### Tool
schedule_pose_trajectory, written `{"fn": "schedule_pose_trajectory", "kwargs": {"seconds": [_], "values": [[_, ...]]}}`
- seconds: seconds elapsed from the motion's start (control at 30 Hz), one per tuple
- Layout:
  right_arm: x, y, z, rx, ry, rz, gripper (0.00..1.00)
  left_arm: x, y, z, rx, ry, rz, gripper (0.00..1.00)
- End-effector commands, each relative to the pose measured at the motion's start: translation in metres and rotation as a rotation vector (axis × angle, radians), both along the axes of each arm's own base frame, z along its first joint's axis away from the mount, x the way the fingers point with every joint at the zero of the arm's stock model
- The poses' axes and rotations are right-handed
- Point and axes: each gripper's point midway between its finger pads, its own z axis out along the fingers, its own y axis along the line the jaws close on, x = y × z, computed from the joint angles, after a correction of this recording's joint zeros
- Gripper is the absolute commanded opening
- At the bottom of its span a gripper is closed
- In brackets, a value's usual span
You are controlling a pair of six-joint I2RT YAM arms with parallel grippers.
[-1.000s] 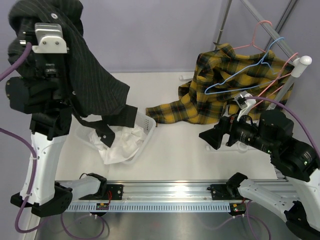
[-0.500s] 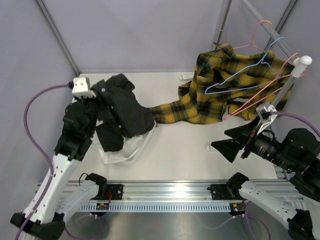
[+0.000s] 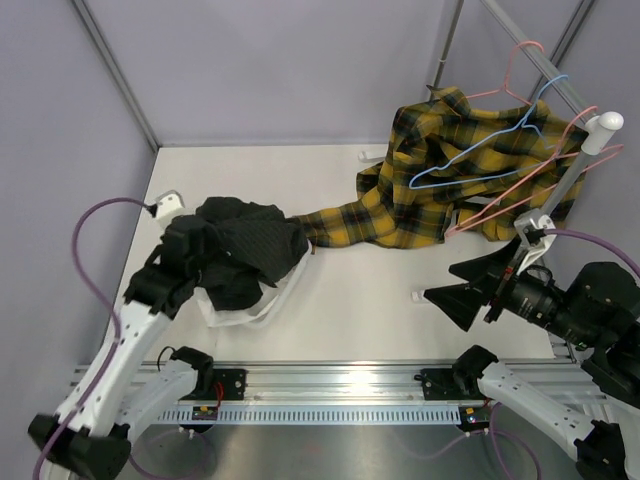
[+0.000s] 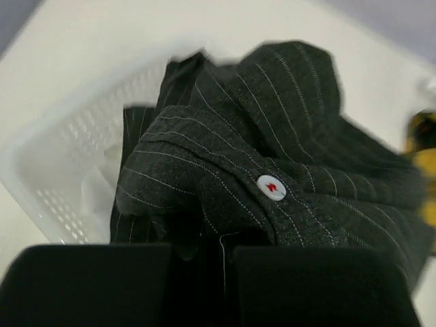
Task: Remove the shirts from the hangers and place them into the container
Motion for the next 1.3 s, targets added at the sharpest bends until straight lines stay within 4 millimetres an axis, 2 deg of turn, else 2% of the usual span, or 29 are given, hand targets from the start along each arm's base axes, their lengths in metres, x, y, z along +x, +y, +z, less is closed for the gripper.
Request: {"fn": "schedule_pose_trajectory", "kwargs": {"seconds": [0.0,0.1,0.13,0.17,0.23,0.3,0.37,0.4,0.43,0.47,0.5,0.53,0.57,0.63,0.73,0.77,0.83,0.87,0.93,0.97,1.0,1.03,1.07,1.1,1.13,1.17,1.2,1.23,1.27], "values": [[-0.012,-0.008,0.037,0.066,-0.096,0.011,0.99,-0.012,-0.011,-0.071,-0.135,0.245,0.096,0.00],[-0.023,-0.025,0.064,0.100,-0.169,-0.026,1.00,-0.008,-0.035,-0.107,-0.350,0.287,0.080,0.00],[-0.023,-0.029,0.068,0.096,-0.178,-0.044,0.99,-0.007,-0.041,-0.115,-0.433,0.287,0.102,0.00],[-0.026,-0.033,0.069,0.093,-0.180,-0.050,0.99,-0.015,-0.046,-0.139,-0.501,0.343,0.102,0.00],[-0.034,-0.042,0.082,0.113,-0.208,-0.063,0.99,-0.011,-0.052,-0.150,-0.562,0.346,0.104,0.00],[-0.039,-0.048,0.085,0.120,-0.218,-0.074,0.99,-0.010,-0.053,-0.154,-0.537,0.385,0.094,0.00],[-0.043,-0.056,0.088,0.128,-0.231,-0.097,0.99,-0.009,-0.053,-0.162,-0.402,0.470,0.032,0.00],[-0.043,-0.058,0.088,0.127,-0.232,-0.105,0.99,0.005,-0.053,-0.145,-0.346,0.453,0.016,0.00],[-0.043,-0.062,0.088,0.128,-0.237,-0.122,0.99,-0.010,-0.049,-0.160,-0.231,0.573,0.017,0.00],[-0.043,-0.064,0.086,0.125,-0.236,-0.129,0.99,-0.007,-0.036,-0.158,-0.148,0.571,0.071,0.07],[-0.043,-0.066,0.086,0.126,-0.238,-0.136,1.00,-0.005,-0.036,-0.157,-0.133,0.583,0.068,0.18],[-0.045,-0.068,0.088,0.133,-0.244,-0.141,0.99,-0.002,-0.038,-0.156,-0.133,0.582,0.063,0.35],[-0.046,-0.069,0.087,0.131,-0.242,-0.144,0.99,-0.001,-0.040,-0.155,-0.145,0.576,0.057,0.59],[-0.048,-0.073,0.090,0.133,-0.251,-0.154,0.99,-0.003,-0.041,-0.155,-0.184,0.559,0.084,0.96],[-0.047,-0.080,0.092,0.120,-0.258,-0.181,1.00,-0.009,-0.026,-0.137,-0.197,0.471,0.164,0.99],[-0.048,-0.080,0.092,0.115,-0.256,-0.181,0.99,-0.017,-0.011,-0.131,-0.152,0.456,0.214,0.99],[-0.048,-0.081,0.093,0.116,-0.262,-0.183,0.99,-0.029,0.010,-0.104,-0.142,0.369,0.308,0.99],[-0.047,-0.080,0.094,0.115,-0.263,-0.181,1.00,-0.036,0.026,-0.079,-0.098,0.301,0.341,0.99],[-0.047,-0.078,0.096,0.112,-0.266,-0.175,0.99,-0.038,0.039,-0.051,-0.059,0.216,0.359,0.99],[-0.045,-0.078,0.096,0.109,-0.267,-0.176,1.00,-0.034,0.038,-0.029,-0.060,0.163,0.324,0.99],[-0.043,-0.076,0.096,0.104,-0.268,-0.175,0.99,-0.019,0.029,-0.005,-0.080,0.074,0.260,0.99],[-0.042,-0.076,0.097,0.100,-0.268,-0.176,1.00,-0.010,0.020,0.014,-0.011,0.032,0.131,0.99],[-0.041,-0.076,0.098,0.095,-0.271,-0.180,1.00,0.004,-0.016,0.032,-0.058,-0.017,-0.072,0.99],[-0.040,-0.077,0.100,0.094,-0.277,-0.188,1.00,0.026,-0.042,0.082,-0.048,-0.202,-0.234,0.99],[-0.038,-0.078,0.101,0.090,-0.278,-0.200,0.99,0.034,-0.093,0.096,-0.100,-0.242,-0.488,0.99],[-0.038,-0.080,0.102,0.089,-0.281,-0.208,0.99,0.040,-0.116,0.116,-0.103,-0.305,-0.610,0.99],[-0.037,-0.084,0.107,0.092,-0.290,-0.225,0.99,0.047,-0.134,0.166,-0.075,-0.458,-0.701,0.99],[-0.038,-0.085,0.107,0.087,-0.287,-0.226,0.99,0.061,-0.166,0.161,-0.080,-0.435,-0.821,0.99],[-0.039,-0.085,0.107,0.087,-0.286,-0.225,1.00,0.066,-0.181,0.179,-0.065,-0.490,-0.890,0.98]]}}
